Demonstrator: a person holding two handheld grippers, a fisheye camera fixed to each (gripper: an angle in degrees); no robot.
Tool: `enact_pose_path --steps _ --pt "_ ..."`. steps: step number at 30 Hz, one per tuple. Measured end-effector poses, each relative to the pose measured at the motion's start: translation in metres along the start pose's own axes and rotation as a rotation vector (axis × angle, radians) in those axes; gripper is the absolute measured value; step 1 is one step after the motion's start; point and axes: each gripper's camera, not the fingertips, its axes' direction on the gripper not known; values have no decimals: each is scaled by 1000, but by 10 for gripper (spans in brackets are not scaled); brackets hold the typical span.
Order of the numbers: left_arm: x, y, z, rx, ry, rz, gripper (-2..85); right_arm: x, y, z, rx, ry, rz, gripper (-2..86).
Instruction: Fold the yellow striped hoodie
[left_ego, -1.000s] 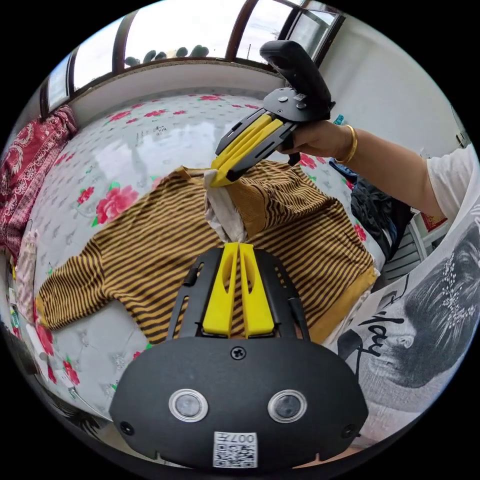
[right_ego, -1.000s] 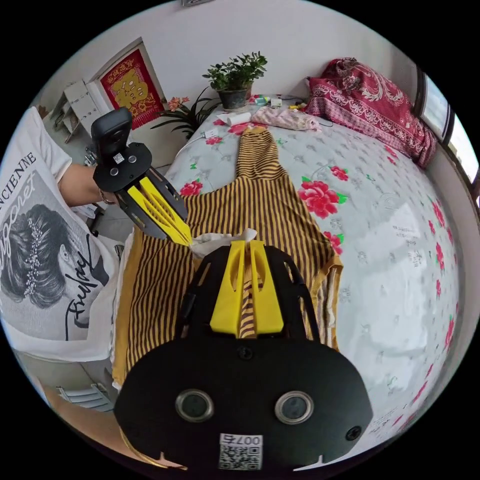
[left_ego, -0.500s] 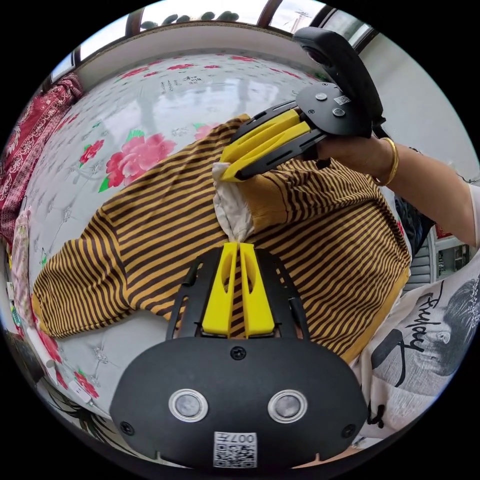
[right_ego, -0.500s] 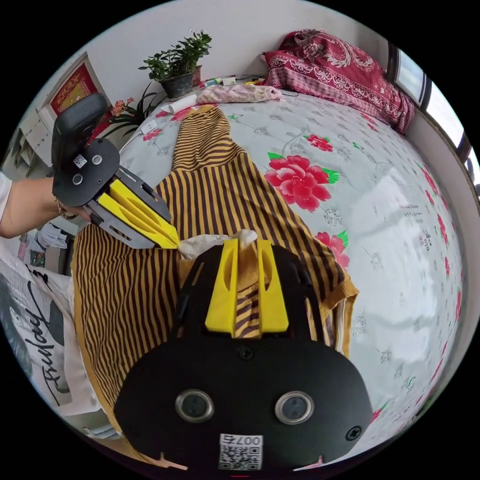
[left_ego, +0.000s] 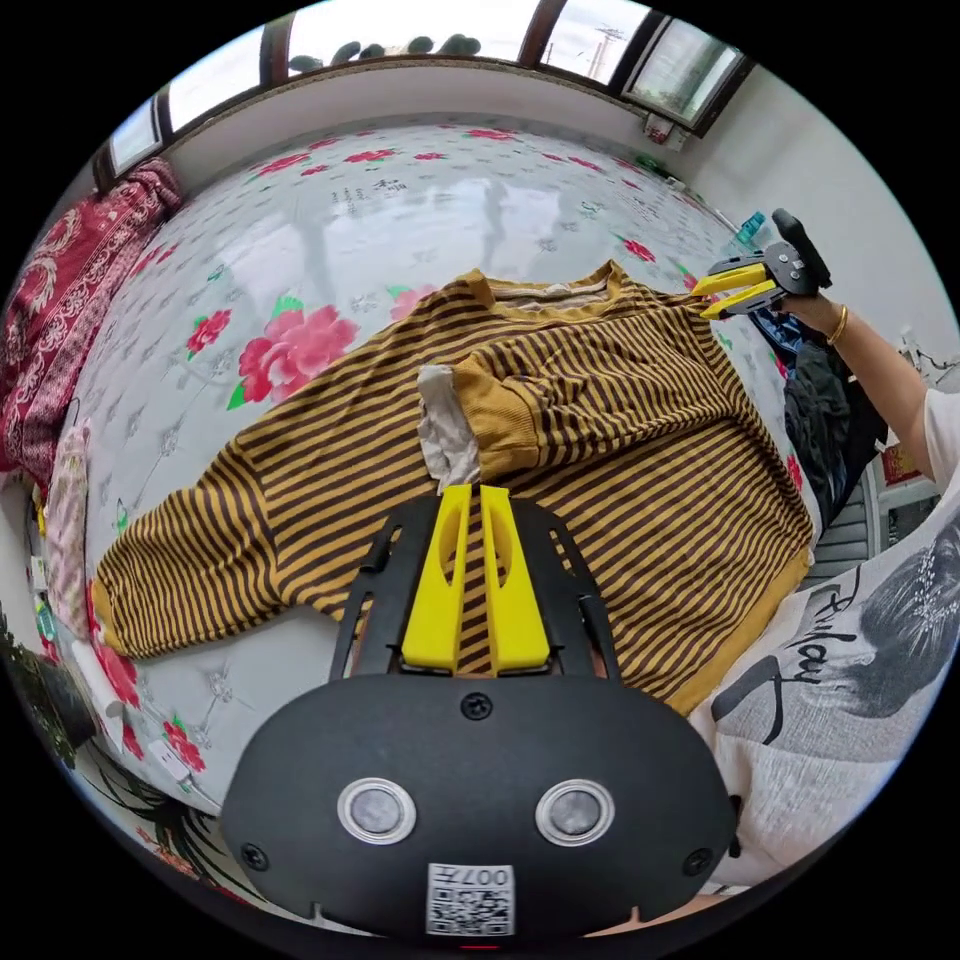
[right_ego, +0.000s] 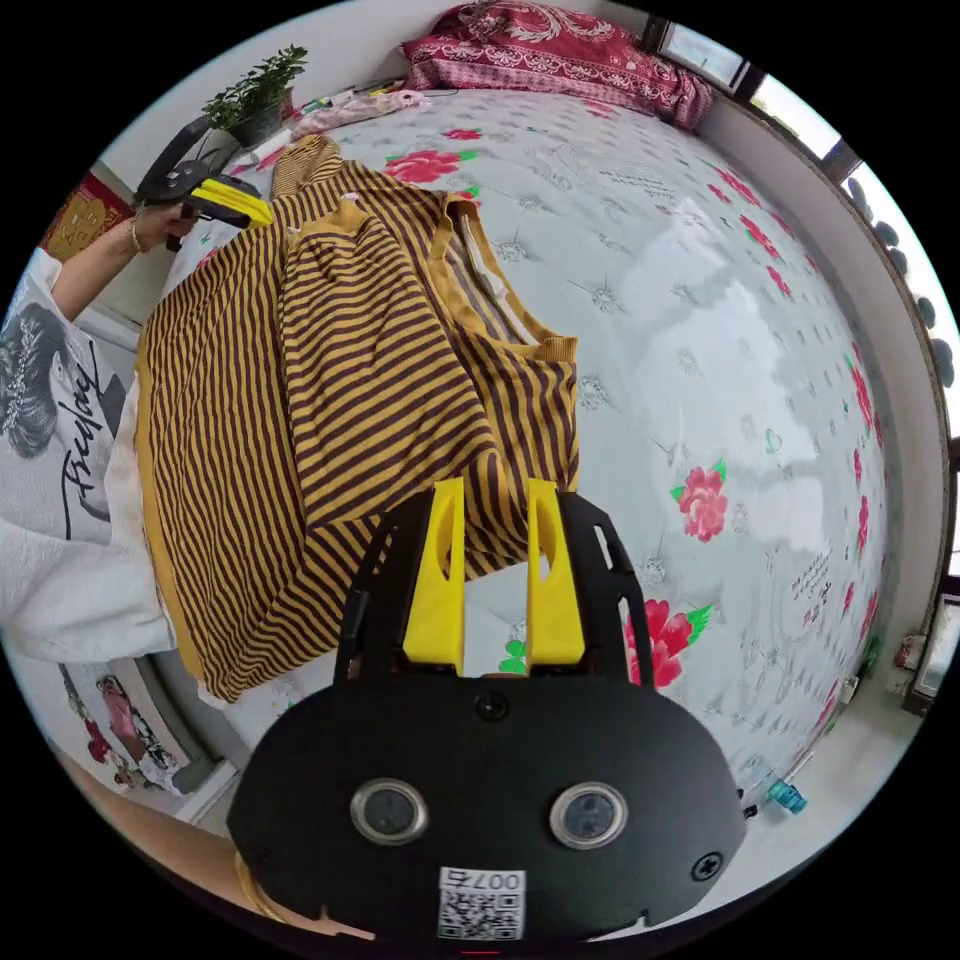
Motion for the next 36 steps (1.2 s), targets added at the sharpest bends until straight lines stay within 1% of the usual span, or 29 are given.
enact_pose_path --steps 2,7,10,12,14,15,17,18,19,20,22,23,24,25,26,28,29,30,31,32,33,35,36 --pt "10 -31 14 -24 25 32 -8 7 7 0 -56 -17 -88 37" --pt "24 -67 43 -121 6 65 -9 26 15 5 -129 -68 -193 6" --pt "32 -77 46 -117 9 70 -10 46 32 13 -123 -81 -167 6" --pt "34 -81 51 -129 10 55 -10 59 40 25 -114 -134 -103 10" --pt "33 -81 46 -132 15 35 -10 72 53 30 -56 -213 8 19" --pt "33 -81 44 -134 16 29 -10 74 59 26 -19 -214 33 21" --pt "36 -77 25 -109 -12 24 -10 76 86 2 120 -177 148 23" --pt "37 -76 20 -100 -24 25 -10 74 94 -5 157 -150 173 23" --pt "38 -73 13 -92 -43 29 -10 65 107 -20 234 -111 214 23" --pt "38 -71 11 -99 -58 30 -10 50 116 -30 303 -119 222 23" --pt "33 -68 19 -128 -75 21 -10 20 119 -34 381 -165 200 24" --pt "28 -66 30 -173 -72 10 -10 0 116 -28 408 -217 187 24" --pt "26 -64 35 -188 -67 5 -10 -10 114 -23 409 -246 176 24" --pt "21 -61 36 -163 -45 -8 -10 -29 109 -9 388 -284 155 23" --pt "15 -59 33 -159 -21 -39 -10 -43 105 10 327 -297 156 21" --pt "13 -56 26 -163 -41 -46 -10 -56 107 31 223 -256 165 18" --pt "15 -53 18 -148 -88 -37 -10 -56 114 21 295 -234 204 16" --pt "16 -51 14 -141 -113 -29 -10 -55 114 15 299 -232 223 16" --pt "18 -48 7 -129 -129 -12 -10 -53 112 -3 374 -209 232 17" --pt "18 -45 4 -114 -111 -7 -10 -54 102 -22 459 -184 200 18" --pt "17 -45 3 -108 -99 -10 -10 -56 92 -30 495 -180 171 19" --pt "18 -44 6 -87 -73 -4 -10 -61 32 -48 517 -219 4 22" --pt "18 -45 9 -93 -73 2 -10 -62 15 -50 517 -224 -30 23"
